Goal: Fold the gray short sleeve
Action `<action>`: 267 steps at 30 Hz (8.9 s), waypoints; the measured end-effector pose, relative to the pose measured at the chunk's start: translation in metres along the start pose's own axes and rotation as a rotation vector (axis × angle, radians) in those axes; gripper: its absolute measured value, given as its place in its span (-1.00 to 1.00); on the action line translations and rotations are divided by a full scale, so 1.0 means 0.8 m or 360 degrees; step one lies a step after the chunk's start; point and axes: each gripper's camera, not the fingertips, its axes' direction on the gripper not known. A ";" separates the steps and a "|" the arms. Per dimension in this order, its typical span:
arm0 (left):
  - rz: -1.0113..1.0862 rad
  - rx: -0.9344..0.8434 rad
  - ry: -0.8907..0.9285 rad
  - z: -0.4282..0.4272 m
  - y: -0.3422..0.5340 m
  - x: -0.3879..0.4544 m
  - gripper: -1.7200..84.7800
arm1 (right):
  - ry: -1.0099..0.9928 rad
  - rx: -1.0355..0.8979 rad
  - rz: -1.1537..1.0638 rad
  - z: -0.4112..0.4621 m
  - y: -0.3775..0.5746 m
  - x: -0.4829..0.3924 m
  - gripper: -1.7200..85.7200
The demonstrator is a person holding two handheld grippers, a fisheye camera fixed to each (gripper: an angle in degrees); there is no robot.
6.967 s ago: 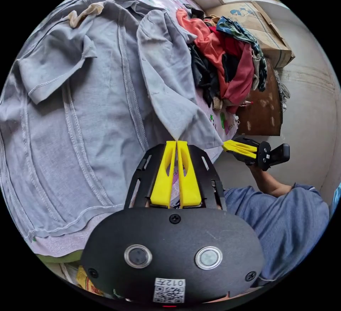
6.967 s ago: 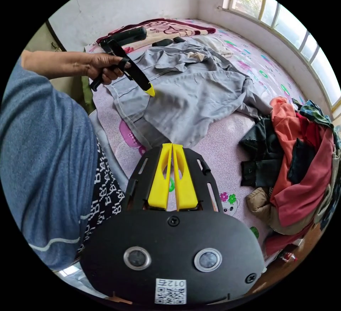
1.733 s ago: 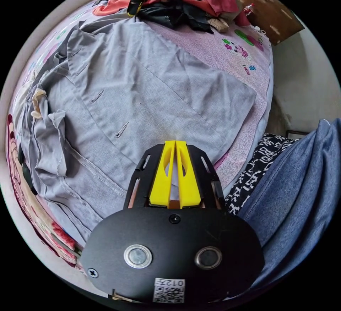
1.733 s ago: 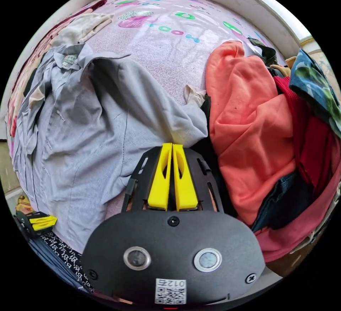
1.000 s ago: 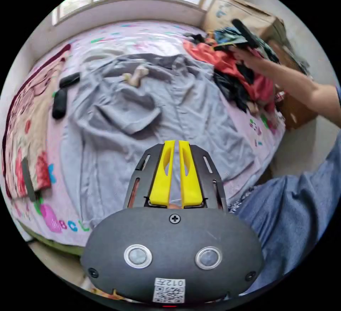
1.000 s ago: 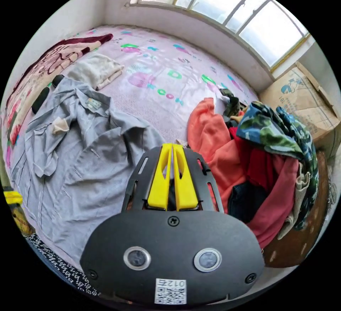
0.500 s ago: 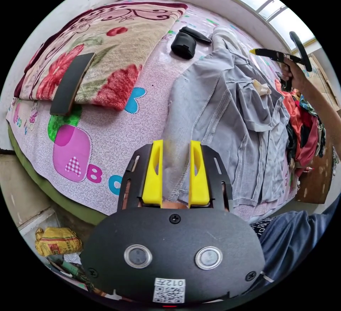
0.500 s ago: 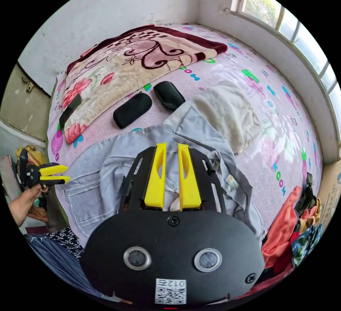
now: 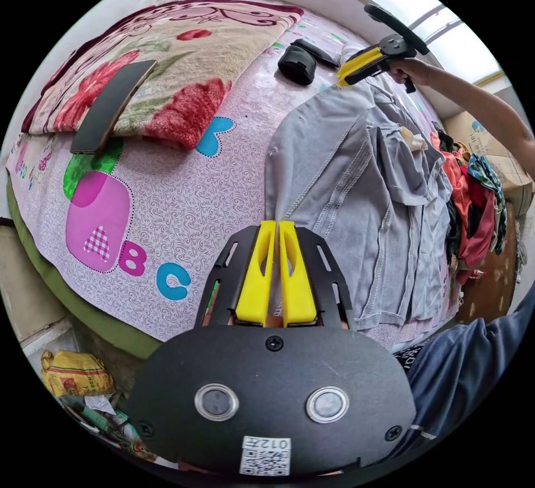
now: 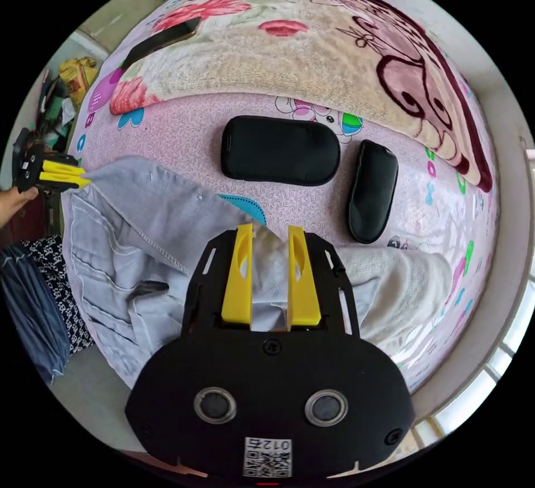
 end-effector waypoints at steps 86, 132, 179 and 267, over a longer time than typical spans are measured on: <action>0.1072 -0.0379 0.0008 0.055 0.008 0.400 -0.95 | -0.0253 0.0346 0.1549 -0.094 0.732 -0.535 -0.92; 0.0939 -0.0262 0.0117 0.088 -0.193 0.386 -0.95 | -0.0946 0.0054 0.1089 0.012 0.398 -0.031 -0.94; 0.1065 -0.0117 0.0072 0.055 -0.427 0.404 -0.95 | -0.0607 0.1002 0.1446 0.091 0.605 -0.060 -0.91; 0.0873 -0.0236 0.0218 0.132 -0.256 0.445 -0.95 | 0.0342 0.0080 0.0194 -0.078 0.328 -0.161 -0.77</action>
